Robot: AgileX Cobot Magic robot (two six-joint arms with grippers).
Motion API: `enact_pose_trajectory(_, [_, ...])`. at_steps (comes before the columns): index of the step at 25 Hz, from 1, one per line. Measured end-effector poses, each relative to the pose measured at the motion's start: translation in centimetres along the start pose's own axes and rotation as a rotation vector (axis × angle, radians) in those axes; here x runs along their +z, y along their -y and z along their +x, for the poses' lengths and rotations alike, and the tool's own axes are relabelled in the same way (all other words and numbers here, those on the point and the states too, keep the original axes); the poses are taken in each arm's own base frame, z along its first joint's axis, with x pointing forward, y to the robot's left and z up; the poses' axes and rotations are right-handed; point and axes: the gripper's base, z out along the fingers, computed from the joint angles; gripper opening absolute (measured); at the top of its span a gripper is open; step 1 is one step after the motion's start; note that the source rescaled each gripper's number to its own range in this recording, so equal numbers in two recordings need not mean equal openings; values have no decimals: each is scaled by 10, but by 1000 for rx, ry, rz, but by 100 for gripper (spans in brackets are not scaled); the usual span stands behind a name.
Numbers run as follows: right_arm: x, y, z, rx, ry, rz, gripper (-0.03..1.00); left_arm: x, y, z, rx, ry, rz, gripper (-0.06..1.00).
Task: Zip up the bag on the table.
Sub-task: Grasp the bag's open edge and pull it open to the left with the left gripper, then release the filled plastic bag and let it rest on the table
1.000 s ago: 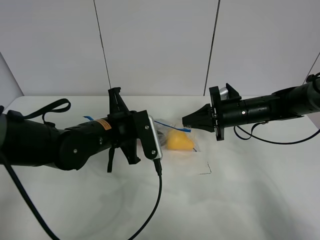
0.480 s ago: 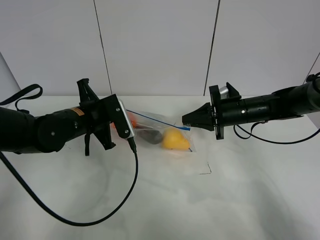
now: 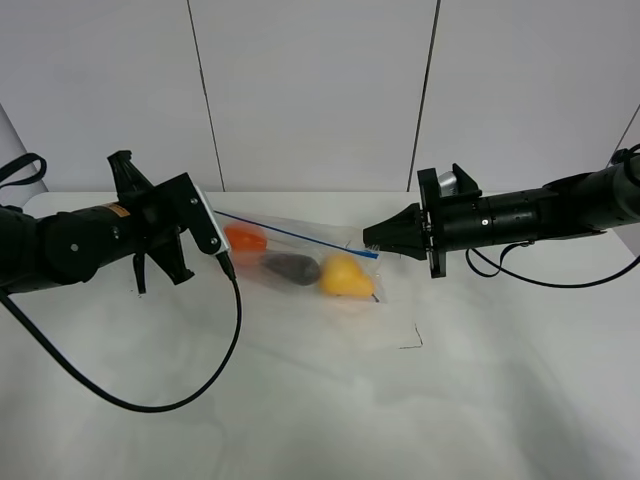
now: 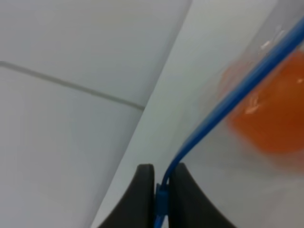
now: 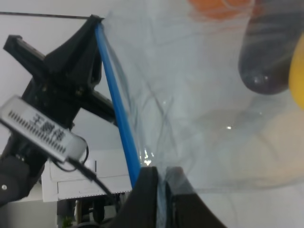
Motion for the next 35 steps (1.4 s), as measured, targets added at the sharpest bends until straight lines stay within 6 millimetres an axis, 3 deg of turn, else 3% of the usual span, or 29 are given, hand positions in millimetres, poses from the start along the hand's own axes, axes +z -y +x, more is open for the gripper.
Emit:
enact_pose_trajectory(6, [0, 0, 0, -2, -4, 4, 0, 2, -7, 13, -20, -42, -21, 0])
enact_pose_trajectory(17, [0, 1, 1, -7, -13, 11, 0, 2, -9, 15, -29, -49, -37, 3])
enact_pose_trajectory(19, [0, 2, 2, -10, -20, 16, 0, 2, -11, 17, -44, -55, -46, 12])
enact_pose_trajectory(23, [-1, 3, 2, -14, -27, 24, 0, 2, -14, 19, -77, -64, -70, 54])
enact_pose_trajectory(25, [-2, 3, 2, -14, -27, 25, 0, 2, -14, 20, -86, -68, -73, 69])
enact_pose_trajectory(29, [-2, 3, 2, -16, -30, 27, 0, 2, -15, 24, -123, -95, -82, 79])
enact_pose_trajectory(35, [-2, 3, 3, -16, -31, 27, 0, 2, -29, 53, -209, -184, -134, 80])
